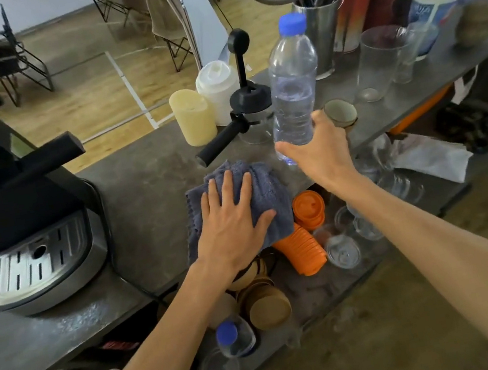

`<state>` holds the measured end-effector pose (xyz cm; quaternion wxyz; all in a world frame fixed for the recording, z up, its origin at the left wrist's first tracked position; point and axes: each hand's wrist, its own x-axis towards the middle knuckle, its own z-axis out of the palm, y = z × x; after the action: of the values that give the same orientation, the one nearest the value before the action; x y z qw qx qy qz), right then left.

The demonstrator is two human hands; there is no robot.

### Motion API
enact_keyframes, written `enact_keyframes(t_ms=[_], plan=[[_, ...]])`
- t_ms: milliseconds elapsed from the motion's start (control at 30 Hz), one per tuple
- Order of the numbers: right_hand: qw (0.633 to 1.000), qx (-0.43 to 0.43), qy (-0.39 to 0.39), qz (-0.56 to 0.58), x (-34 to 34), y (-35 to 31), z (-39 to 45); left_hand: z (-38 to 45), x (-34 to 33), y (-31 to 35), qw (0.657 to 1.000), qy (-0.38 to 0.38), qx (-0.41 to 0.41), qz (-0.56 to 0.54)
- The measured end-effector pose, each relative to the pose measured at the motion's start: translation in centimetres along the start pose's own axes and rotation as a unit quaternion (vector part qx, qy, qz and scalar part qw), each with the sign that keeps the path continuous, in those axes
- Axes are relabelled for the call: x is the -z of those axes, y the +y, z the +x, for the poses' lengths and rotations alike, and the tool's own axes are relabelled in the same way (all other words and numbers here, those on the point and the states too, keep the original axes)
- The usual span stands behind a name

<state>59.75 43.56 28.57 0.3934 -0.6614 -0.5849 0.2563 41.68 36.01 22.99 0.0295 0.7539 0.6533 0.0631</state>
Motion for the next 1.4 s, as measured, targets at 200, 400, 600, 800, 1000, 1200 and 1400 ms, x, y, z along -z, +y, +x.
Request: enact_keyframes(t_ms=[200,400,600,800,1000,1200,1400], plan=[[0.999,0.008,0.014,0.044,3.6,-0.9,1.1,1.6,-0.8,2.7,0.999,0.040,-0.007,-0.014],[0.999,0.031,0.018,0.036,6.3,-0.7,1.1,3.3,-2.2,5.2,0.982,0.135,0.058,-0.116],[0.999,0.028,0.025,0.008,6.8,0.2,0.6,6.1,-1.7,8.8,0.986,0.100,0.042,-0.124],[0.999,0.027,0.028,0.002,7.6,0.3,0.1,7.8,-1.7,9.0,0.997,0.020,-0.053,-0.057],[0.999,0.030,0.032,-0.023,7.7,-0.5,-0.5,6.7,-1.5,8.7,0.996,0.038,-0.075,-0.029],[0.999,0.033,-0.001,-0.039,6.5,-2.0,-0.7,3.3,-1.8,6.4,0.987,0.082,-0.130,-0.050],[0.999,0.029,-0.032,-0.029,3.2,-2.4,-0.4,-3.6,-1.8,0.0,0.981,0.144,-0.110,-0.065]])
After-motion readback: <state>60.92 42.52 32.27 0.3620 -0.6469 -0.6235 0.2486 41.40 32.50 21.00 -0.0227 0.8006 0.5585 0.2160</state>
